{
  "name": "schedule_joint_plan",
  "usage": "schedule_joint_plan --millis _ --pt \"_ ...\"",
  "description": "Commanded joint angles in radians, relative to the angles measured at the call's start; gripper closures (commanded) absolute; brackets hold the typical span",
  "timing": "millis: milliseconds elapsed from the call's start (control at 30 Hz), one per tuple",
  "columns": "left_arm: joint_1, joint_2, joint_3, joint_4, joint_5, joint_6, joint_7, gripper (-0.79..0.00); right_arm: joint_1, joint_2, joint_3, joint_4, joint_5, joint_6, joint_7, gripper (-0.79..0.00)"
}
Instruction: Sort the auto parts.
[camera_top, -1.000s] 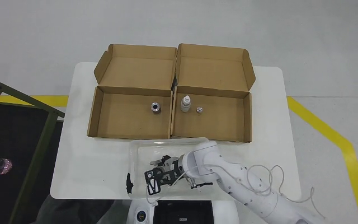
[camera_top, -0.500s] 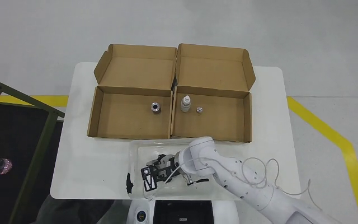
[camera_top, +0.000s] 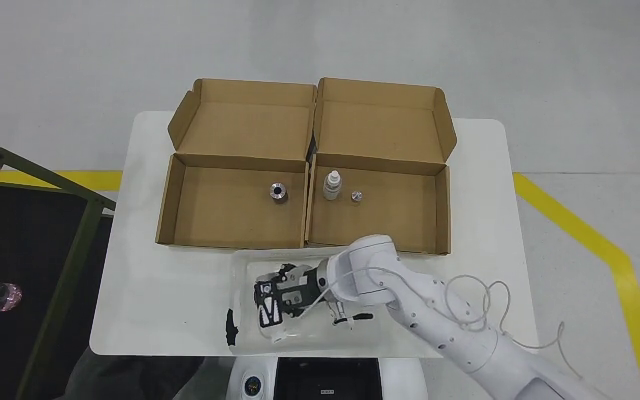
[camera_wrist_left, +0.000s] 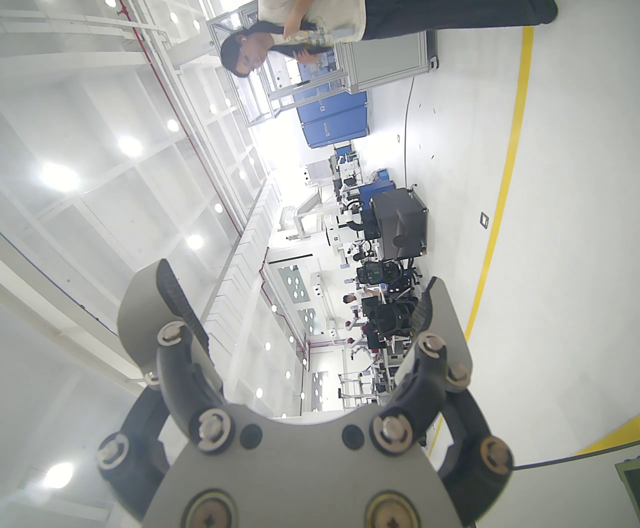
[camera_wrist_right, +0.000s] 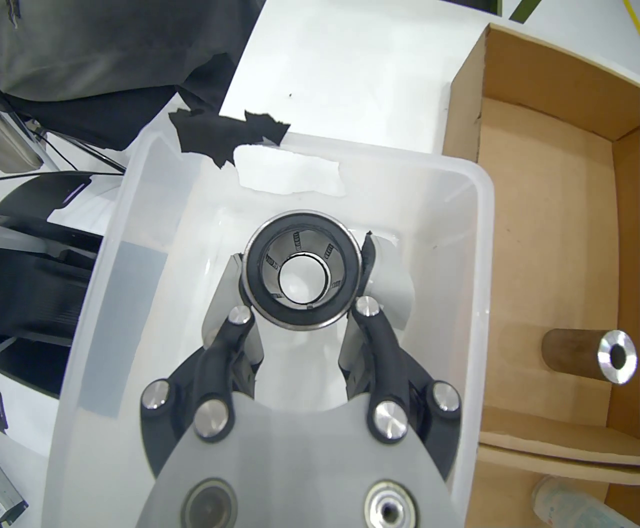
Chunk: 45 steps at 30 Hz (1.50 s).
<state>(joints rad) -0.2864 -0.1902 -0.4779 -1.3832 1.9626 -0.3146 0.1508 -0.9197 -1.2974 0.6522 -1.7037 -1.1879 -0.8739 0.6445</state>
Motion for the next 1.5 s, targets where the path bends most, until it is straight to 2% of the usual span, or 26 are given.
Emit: schedule_joint_plan --millis 0,367,700,1100,1467 --pt "0.000 0.000 0.000 0.000 0.000 0.000 0.000 -0.785 -0.005 0.003 0.009 -0.016 0.000 0.004 -0.003 0.000" --pt "0.000 0.000 0.000 0.000 0.000 0.000 0.000 -0.785 -0.016 0.024 0.091 -0.100 0.034 0.011 -0.031 0.000" --pt "0.000 0.000 0.000 0.000 0.000 0.000 0.000 -0.785 0.012 0.028 0.138 -0.118 0.048 0.053 -0.065 0.000" --pt "0.000 0.000 0.000 0.000 0.000 0.000 0.000 -0.785 0.082 0.023 0.170 -0.070 0.067 0.081 -0.092 0.000" --pt "0.000 0.000 0.000 0.000 0.000 0.000 0.000 -0.785 0.158 0.006 0.151 0.030 0.076 0.108 -0.136 0.000"
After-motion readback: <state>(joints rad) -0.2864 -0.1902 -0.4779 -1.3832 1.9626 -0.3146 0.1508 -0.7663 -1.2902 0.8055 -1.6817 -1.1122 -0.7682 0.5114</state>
